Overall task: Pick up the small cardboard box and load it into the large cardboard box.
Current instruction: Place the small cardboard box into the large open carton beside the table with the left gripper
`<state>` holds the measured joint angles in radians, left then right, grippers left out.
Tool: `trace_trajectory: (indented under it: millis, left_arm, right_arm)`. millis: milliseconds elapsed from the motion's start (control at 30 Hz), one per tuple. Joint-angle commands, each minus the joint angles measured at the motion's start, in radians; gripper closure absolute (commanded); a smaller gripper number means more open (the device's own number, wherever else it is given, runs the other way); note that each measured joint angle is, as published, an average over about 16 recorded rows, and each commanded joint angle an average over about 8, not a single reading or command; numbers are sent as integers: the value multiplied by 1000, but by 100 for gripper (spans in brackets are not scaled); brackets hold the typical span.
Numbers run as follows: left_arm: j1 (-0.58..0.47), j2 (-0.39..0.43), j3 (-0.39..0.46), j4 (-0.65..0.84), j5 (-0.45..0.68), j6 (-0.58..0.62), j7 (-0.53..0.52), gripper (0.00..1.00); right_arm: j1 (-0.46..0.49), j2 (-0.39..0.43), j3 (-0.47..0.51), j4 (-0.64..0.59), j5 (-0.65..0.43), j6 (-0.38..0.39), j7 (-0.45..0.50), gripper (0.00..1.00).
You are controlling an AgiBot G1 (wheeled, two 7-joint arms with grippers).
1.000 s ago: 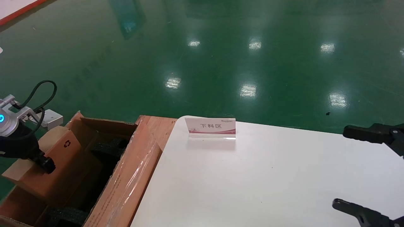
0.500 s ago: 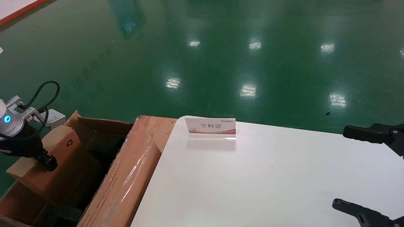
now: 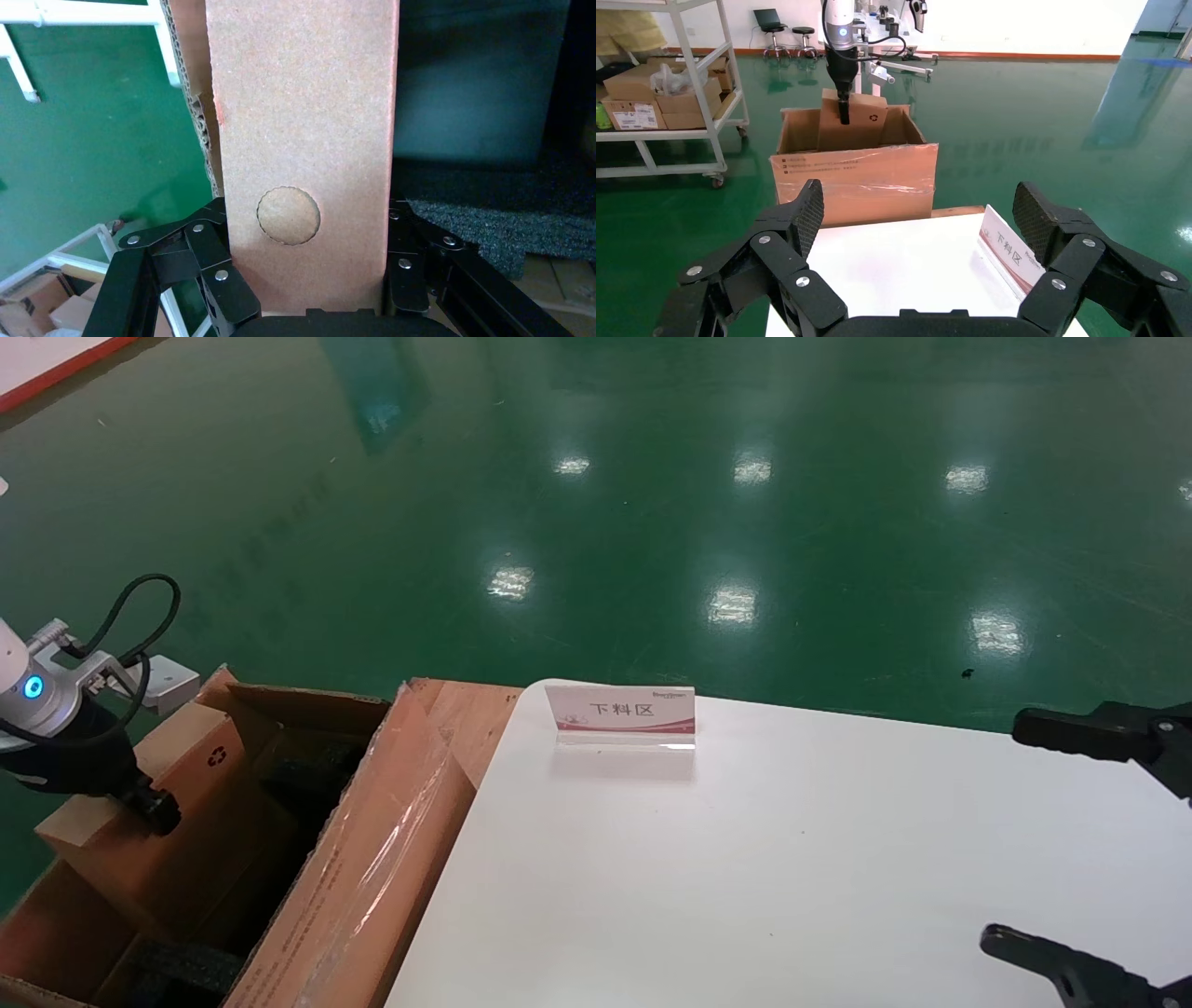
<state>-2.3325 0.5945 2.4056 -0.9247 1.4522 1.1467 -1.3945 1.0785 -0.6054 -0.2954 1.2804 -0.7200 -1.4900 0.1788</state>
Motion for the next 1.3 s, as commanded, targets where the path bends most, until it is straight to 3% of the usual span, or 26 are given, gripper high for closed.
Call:
trace_trajectory:
  millis: [33, 1300]
  left_arm:
    - [4, 0, -1, 6, -2, -6, 3, 100]
    - [134, 50, -29, 200, -82, -49, 63, 100]
  right_arm:
    - [0, 0, 0, 0, 0, 0, 0, 0]
    - [0, 1, -2, 0, 1, 1, -1, 0]
